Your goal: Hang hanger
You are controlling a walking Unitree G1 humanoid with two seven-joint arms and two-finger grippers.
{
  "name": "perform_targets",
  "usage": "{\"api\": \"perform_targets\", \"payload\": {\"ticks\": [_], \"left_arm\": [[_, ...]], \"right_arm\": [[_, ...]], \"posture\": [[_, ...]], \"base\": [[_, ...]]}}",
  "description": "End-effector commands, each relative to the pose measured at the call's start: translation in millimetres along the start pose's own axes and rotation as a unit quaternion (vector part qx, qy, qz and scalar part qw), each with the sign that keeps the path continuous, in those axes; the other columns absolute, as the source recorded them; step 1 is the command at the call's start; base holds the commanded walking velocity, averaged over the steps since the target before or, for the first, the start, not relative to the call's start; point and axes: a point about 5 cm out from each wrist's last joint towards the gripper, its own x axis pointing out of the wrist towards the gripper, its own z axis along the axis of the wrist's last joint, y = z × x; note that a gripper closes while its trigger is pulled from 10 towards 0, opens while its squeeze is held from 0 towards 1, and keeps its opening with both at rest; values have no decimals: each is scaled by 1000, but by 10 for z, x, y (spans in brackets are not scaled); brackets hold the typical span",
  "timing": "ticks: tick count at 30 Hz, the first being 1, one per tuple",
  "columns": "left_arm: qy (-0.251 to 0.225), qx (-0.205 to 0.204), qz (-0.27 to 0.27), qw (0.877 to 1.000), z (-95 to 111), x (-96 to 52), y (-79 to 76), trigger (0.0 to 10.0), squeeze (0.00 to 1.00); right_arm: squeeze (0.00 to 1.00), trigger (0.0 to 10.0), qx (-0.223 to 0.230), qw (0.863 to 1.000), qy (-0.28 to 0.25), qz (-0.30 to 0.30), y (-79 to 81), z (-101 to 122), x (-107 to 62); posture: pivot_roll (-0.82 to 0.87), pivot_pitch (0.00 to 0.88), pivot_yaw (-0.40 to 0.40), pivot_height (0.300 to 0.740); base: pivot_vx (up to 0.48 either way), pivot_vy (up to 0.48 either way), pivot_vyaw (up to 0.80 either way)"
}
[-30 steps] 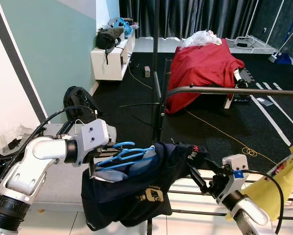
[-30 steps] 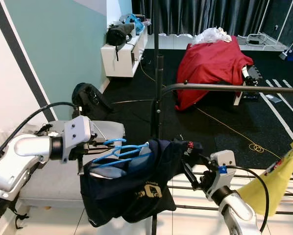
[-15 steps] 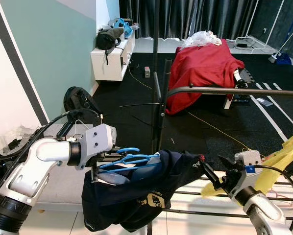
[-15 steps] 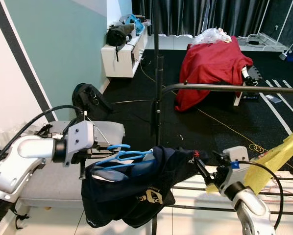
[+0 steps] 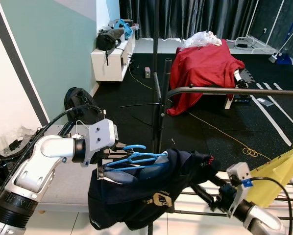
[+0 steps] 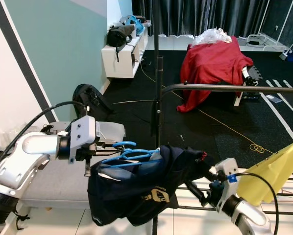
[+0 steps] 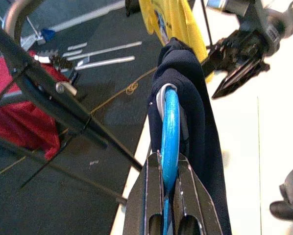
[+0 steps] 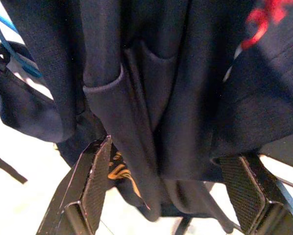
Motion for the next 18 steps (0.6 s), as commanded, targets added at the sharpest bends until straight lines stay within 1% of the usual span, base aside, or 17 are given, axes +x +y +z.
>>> {"api": "perform_targets", "payload": {"ticks": [1, 3, 4, 5, 6, 7, 9, 10, 11, 12, 14, 18], "left_arm": [[-28, 6, 5, 1000, 99, 4, 26, 0, 0], [-36, 4, 3, 999, 119, 5, 21, 0, 0], [-36, 4, 3, 999, 119, 5, 21, 0, 0], [-49, -1, 2, 999, 155, 8, 31, 0, 0], [-51, 0, 2, 999, 166, 6, 35, 0, 0], [-51, 0, 2, 999, 166, 6, 35, 0, 0], [-46, 2, 1, 999, 150, -17, 41, 0, 0], [-46, 2, 1, 999, 150, -17, 41, 0, 0], [-39, 4, 0, 999, 126, -38, 42, 0, 0], [-39, 4, 0, 999, 126, -38, 42, 0, 0], [-31, 6, -3, 1000, 98, -71, 43, 0, 0], [-31, 9, -13, 999, 110, -88, 40, 0, 0]], "right_arm": [[0, 10000, 15, 1000, -11, 0, -9, 11, 11], [0, 10000, 31, 999, -27, 6, -15, 57, 47], [0, 10000, 31, 999, -27, 6, -15, 57, 47], [0, 10000, 33, 998, -50, -11, -68, 127, 63], [0, 10000, 33, 997, -63, -30, -116, 161, 54], [0, 10000, 33, 997, -63, -30, -116, 161, 54], [0, 10000, 42, 993, -90, -69, -204, 213, 13], [0, 10000, 42, 993, -90, -69, -204, 213, 13], [0, 10000, 51, 991, -99, -78, -227, 222, -21], [0, 10000, 51, 991, -99, -78, -227, 222, -21], [0, 10000, 55, 991, -98, -76, -221, 204, -74], [0, 10000, 45, 992, -90, -76, -219, 164, -127]], "posture": [[-97, 50, 24, 735], [-94, 49, 23, 735], [-94, 49, 23, 735], [-94, 46, 21, 735], [-94, 46, 18, 735], [-94, 46, 18, 735], [-95, 46, 17, 735], [-95, 46, 17, 735], [-95, 47, 17, 735], [-95, 47, 17, 735], [-97, 48, 21, 735], [-94, 47, 28, 735]], "base": [[0, 0, 0], [0, 0, 0], [0, 0, 0], [0, 0, 0], [0, 0, 0], [0, 0, 0], [0, 0, 0], [0, 0, 0], [0, 0, 0], [0, 0, 0], [0, 0, 0], [0, 0, 0]]}}
